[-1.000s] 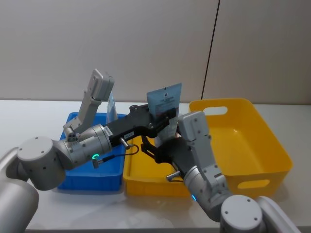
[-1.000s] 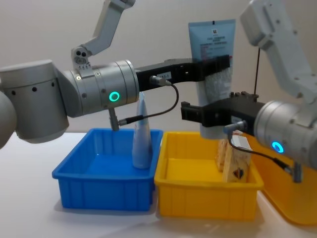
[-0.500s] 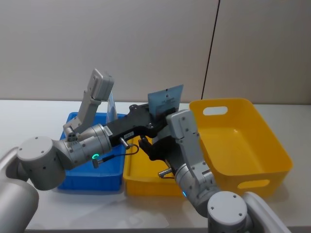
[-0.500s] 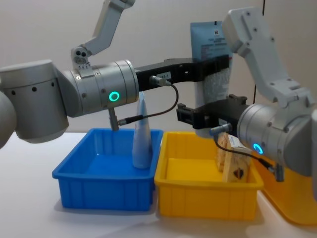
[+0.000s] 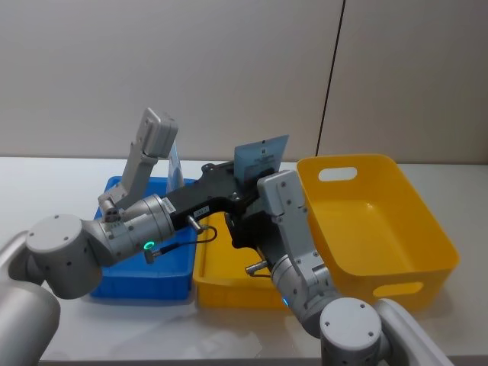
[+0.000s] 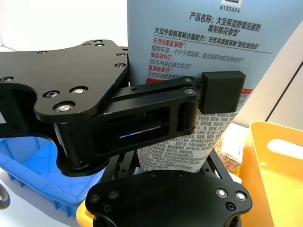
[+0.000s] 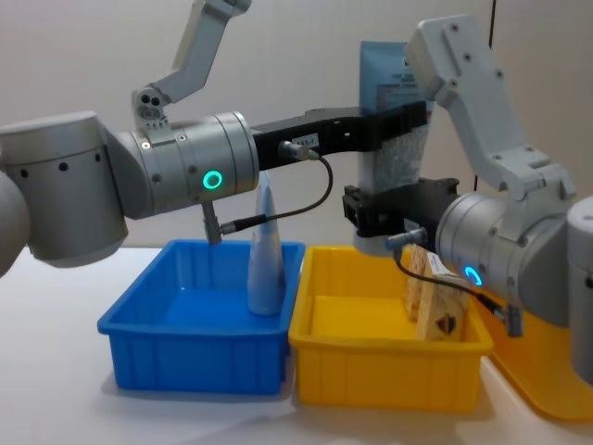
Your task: Bimanual collaborative sorting of washing and personal care products
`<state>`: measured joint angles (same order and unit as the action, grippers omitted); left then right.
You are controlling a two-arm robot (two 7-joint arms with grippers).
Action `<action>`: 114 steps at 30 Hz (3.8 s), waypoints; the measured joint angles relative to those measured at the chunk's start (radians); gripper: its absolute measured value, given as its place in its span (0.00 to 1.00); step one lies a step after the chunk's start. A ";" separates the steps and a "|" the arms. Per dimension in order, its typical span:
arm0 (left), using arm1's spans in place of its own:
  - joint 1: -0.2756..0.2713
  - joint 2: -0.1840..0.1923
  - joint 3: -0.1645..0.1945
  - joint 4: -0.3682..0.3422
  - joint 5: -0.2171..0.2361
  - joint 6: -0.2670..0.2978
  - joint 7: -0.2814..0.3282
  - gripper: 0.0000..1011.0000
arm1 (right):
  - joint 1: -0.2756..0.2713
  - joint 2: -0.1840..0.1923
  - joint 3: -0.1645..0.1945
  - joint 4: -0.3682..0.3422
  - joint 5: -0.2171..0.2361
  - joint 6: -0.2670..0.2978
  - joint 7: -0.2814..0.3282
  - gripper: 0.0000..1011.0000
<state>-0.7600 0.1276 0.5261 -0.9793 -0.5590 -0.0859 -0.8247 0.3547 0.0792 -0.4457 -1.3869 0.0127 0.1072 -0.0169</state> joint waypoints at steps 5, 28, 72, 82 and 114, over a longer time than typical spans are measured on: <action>0.000 0.000 0.001 0.000 0.000 0.000 0.000 0.37 | 0.000 -0.001 0.001 0.001 -0.002 0.000 0.000 0.36; 0.000 0.000 0.002 0.000 0.000 0.000 -0.002 0.99 | -0.046 0.015 0.063 -0.062 -0.021 -0.003 -0.053 0.25; 0.000 0.000 0.001 0.000 0.000 0.000 -0.001 0.99 | -0.095 0.045 0.298 -0.185 -0.020 0.223 -0.179 0.23; 0.000 0.000 0.001 0.000 0.000 0.000 -0.001 0.99 | -0.068 0.036 0.303 -0.121 -0.037 0.231 -0.191 0.23; 0.000 0.000 0.001 0.000 0.000 0.000 -0.001 0.99 | -0.040 0.024 0.306 -0.058 -0.056 0.220 -0.206 0.94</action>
<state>-0.7600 0.1275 0.5273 -0.9794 -0.5591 -0.0859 -0.8259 0.3148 0.1030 -0.1399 -1.4445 -0.0435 0.3274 -0.2227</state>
